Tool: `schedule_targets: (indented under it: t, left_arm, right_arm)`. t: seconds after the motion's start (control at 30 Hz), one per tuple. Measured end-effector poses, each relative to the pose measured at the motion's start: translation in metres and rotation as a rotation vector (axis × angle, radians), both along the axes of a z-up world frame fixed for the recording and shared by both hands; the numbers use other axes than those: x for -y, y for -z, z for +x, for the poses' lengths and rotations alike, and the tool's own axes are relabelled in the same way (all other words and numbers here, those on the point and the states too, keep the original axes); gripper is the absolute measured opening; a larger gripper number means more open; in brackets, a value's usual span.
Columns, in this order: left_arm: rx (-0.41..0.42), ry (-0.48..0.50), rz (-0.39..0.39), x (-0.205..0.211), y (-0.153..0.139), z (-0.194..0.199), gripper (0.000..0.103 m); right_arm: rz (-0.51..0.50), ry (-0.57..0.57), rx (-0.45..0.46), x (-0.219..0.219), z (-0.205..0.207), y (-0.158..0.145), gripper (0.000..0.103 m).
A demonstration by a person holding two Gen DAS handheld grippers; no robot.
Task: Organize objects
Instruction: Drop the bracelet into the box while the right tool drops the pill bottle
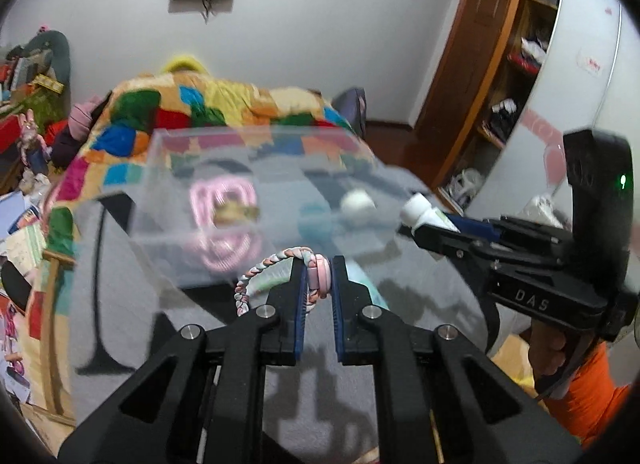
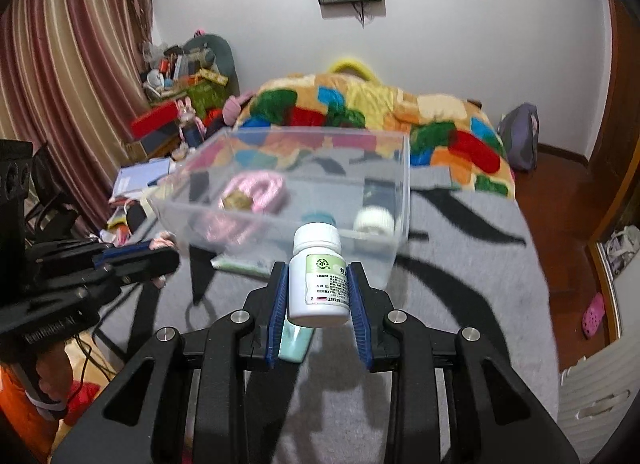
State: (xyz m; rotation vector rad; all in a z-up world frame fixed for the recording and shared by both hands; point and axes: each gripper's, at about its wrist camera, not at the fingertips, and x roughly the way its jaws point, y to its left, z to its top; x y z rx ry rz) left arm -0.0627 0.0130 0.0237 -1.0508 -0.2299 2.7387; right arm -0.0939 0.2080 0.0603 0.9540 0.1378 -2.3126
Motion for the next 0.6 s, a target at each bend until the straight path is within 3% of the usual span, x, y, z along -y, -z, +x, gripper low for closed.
schedule_targets:
  t: [0.27,0.6]
  left_arm:
    - [-0.086,-0.075,-0.025,0.030,-0.034,-0.016,0.010]
    - [0.013,-0.115,-0.039,0.059,-0.009,-0.076,0.011]
  right_arm:
    - [-0.048,0.014,-0.064,0.019,-0.015,-0.027,0.027]
    - [-0.009,0.005,-0.047,0.069,-0.053,-0.024,0.027]
